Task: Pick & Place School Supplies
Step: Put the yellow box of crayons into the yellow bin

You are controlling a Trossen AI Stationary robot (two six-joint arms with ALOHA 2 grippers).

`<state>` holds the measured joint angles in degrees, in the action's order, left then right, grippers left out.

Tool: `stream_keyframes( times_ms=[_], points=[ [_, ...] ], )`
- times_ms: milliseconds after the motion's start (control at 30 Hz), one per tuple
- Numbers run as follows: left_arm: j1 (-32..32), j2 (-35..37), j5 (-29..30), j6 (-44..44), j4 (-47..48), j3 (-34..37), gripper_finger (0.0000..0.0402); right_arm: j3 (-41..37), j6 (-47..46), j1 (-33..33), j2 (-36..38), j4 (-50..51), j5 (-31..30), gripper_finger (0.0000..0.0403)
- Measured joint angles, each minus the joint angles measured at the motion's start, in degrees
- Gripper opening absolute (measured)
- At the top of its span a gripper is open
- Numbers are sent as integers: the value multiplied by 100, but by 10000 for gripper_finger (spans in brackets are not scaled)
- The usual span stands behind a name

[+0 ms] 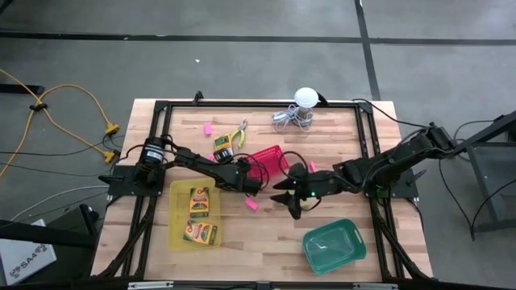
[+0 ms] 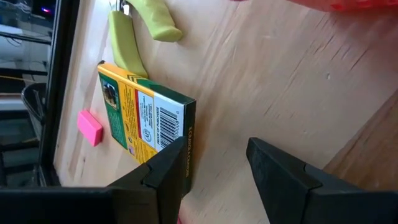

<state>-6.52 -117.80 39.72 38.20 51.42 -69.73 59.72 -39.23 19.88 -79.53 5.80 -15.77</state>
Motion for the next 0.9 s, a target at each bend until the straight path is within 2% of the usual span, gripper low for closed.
stream_keyframes(
  times_ms=[200,633,900],
  points=[
    [5,-7,181,-128,28,2,176,0,-26,0,0,-417,-229,191],
    [-72,-9,595,-26,72,4,176,0,57,0,0,-435,-233,191],
    [149,-11,580,86,65,4,176,0,152,0,0,-435,-231,191]
  ],
)
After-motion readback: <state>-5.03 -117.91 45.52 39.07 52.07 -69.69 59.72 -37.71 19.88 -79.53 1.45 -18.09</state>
